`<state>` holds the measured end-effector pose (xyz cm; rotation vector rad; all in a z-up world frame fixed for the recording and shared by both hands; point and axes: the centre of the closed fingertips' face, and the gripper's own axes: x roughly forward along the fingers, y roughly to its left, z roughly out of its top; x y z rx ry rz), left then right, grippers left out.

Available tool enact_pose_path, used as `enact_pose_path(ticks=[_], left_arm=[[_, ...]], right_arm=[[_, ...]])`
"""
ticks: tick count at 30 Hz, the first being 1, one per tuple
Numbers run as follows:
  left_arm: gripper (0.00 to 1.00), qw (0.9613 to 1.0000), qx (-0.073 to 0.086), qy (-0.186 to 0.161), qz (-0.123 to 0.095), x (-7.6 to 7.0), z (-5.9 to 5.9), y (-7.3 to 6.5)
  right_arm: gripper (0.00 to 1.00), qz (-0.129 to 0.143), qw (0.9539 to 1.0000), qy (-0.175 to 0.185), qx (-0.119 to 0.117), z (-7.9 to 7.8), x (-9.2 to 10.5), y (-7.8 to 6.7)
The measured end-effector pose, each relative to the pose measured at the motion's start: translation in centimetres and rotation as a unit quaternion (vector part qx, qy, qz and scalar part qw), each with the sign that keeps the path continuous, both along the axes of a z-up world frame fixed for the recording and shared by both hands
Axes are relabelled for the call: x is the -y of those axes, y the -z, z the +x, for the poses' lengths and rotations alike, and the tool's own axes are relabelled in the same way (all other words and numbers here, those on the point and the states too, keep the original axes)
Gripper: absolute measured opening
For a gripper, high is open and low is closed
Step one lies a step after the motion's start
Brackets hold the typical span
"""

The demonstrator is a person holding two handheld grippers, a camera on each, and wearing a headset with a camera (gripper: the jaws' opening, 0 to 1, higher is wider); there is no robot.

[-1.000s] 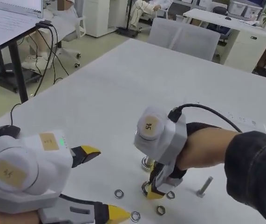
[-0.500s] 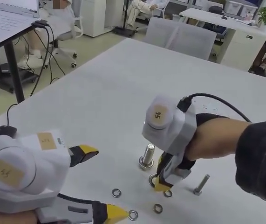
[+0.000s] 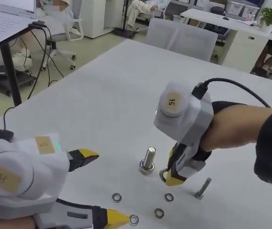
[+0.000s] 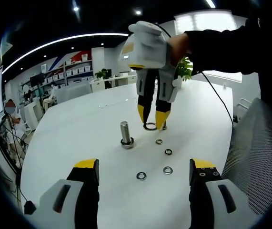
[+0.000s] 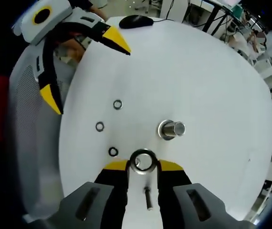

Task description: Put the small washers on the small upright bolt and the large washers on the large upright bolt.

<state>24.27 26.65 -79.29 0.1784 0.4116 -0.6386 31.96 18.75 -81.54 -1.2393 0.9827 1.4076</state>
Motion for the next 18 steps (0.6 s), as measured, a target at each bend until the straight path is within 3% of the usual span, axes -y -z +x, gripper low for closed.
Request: enact_pose_path(ticks=[18], left_arm=[[0.77, 1.0, -0.003, 0.001, 0.002, 0.0, 0.0, 0.1]], right_arm=[[0.24, 0.03, 0.999, -0.015, 0.031, 2.3, -2.9, -3.2]])
